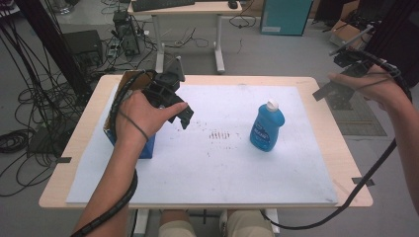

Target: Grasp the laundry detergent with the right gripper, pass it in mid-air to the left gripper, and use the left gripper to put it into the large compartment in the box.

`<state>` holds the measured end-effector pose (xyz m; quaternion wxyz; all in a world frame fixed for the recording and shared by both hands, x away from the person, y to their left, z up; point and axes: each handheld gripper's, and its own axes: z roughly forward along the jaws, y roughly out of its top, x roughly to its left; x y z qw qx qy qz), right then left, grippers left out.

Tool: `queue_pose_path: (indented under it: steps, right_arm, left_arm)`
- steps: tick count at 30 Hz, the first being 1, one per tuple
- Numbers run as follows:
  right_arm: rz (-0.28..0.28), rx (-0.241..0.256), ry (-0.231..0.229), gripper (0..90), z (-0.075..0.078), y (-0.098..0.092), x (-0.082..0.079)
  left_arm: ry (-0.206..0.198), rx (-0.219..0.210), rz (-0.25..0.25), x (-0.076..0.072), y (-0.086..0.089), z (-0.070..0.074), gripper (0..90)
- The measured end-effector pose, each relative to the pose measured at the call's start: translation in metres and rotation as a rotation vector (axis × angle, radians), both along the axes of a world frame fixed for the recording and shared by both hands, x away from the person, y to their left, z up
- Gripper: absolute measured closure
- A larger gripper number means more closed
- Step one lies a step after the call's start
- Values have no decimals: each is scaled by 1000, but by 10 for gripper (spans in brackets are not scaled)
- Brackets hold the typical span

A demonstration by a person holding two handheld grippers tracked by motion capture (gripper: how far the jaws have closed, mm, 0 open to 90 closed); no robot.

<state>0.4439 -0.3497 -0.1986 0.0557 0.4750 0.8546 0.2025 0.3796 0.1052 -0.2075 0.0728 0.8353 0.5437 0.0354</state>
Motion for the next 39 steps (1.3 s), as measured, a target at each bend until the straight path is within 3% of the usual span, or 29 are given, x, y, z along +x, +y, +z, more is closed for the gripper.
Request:
queue_pose_path:
  steps: [5,11,33,39]
  right_arm:
    - [56,18,-52,46,-9,-3,-11]
    - [107,39,-82,41,-24,-4,-21]
    - [205,91,-232,32,-67,-3,-57]
    - [241,139,-266,33,-86,2,-60]
  left_arm:
    - [2,-1,-9,0,0,-2,56]
    - [-1,3,-22,1,0,-4,56]
    - [0,-1,-36,3,-1,-8,56]
    - [-3,1,-27,2,-1,-8,56]
